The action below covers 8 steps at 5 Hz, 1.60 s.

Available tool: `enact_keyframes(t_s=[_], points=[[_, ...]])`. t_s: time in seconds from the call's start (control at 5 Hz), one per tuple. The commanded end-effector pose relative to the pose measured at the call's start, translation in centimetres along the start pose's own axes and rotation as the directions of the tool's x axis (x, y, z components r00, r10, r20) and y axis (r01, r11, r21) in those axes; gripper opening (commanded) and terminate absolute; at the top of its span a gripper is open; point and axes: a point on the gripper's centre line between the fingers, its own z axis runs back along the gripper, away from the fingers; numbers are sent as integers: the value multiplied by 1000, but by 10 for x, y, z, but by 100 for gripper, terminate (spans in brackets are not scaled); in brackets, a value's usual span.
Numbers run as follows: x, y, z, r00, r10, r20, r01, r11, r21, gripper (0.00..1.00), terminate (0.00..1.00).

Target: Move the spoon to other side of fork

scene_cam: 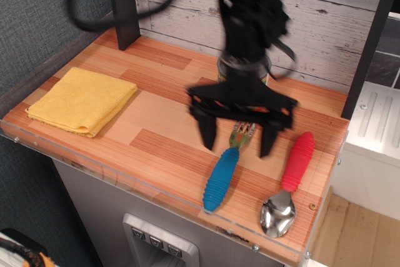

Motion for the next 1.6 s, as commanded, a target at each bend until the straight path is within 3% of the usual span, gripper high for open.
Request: enact_keyframes(t_s=[0.0,1.4], points=[[16,-31,-4,998,-40,44,41,999,-22,100,0],[14,-53,-36,992,-120,32,119,993,21,100,0]])
